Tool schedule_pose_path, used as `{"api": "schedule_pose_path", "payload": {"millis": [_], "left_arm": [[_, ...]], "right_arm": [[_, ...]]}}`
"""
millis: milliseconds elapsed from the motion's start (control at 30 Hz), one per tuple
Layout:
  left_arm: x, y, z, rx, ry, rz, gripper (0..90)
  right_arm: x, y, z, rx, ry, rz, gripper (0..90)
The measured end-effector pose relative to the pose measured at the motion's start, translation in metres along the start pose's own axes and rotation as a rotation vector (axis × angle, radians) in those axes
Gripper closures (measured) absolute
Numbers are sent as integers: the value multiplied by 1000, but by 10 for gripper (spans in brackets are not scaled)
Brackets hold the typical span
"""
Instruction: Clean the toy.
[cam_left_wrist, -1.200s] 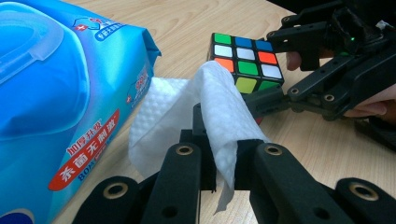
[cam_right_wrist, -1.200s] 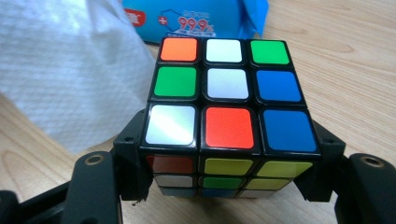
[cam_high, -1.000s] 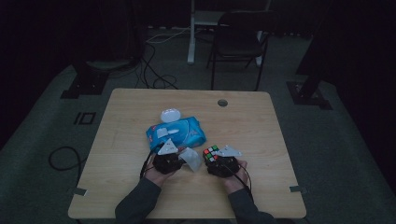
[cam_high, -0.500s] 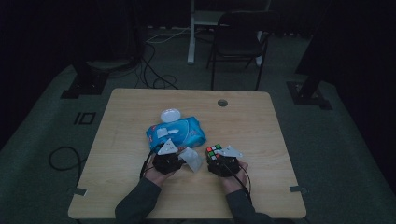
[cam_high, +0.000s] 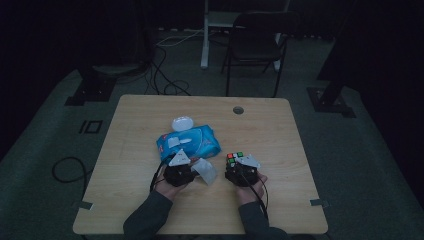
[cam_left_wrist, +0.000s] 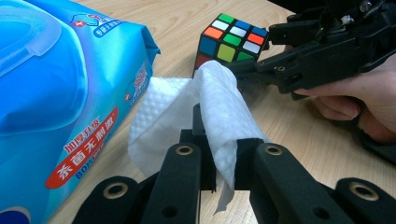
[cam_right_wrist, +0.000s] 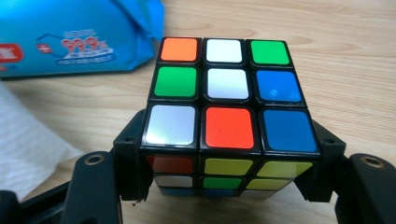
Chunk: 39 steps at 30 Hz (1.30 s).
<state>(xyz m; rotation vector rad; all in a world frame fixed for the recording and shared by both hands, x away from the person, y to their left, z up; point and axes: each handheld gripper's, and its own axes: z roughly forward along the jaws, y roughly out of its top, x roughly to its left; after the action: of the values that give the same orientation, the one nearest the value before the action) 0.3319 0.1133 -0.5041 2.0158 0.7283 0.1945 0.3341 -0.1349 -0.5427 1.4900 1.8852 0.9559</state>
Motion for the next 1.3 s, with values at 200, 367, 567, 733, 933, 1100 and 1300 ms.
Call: {"api": "schedule_pose_path", "payload": {"millis": [200,367,567,733,933,1100,1300], "left_arm": [[0,0,0,2,-1,-1,849],[0,-1,1,2,-2,-4,850],[1,-1,0,0,-2,-7,850],[1,-2,0,0,-2,-8,849],[1,-2,0,0,-2,-9,848],[1,-3,0,-1,-3,-11,847],[2,-4,-1,-1,-3,-17,847]], "right_arm": [[-3,1,-1,-12,-44,34,344],[-4,2,0,-5,-68,55,344],[-6,1,1,-2,-72,76,343],[-10,3,0,-1,-21,90,251],[-9,4,-4,-11,4,51,194],[-10,6,-10,-20,28,1,182],[-16,11,-21,-33,72,-64,181]]}}
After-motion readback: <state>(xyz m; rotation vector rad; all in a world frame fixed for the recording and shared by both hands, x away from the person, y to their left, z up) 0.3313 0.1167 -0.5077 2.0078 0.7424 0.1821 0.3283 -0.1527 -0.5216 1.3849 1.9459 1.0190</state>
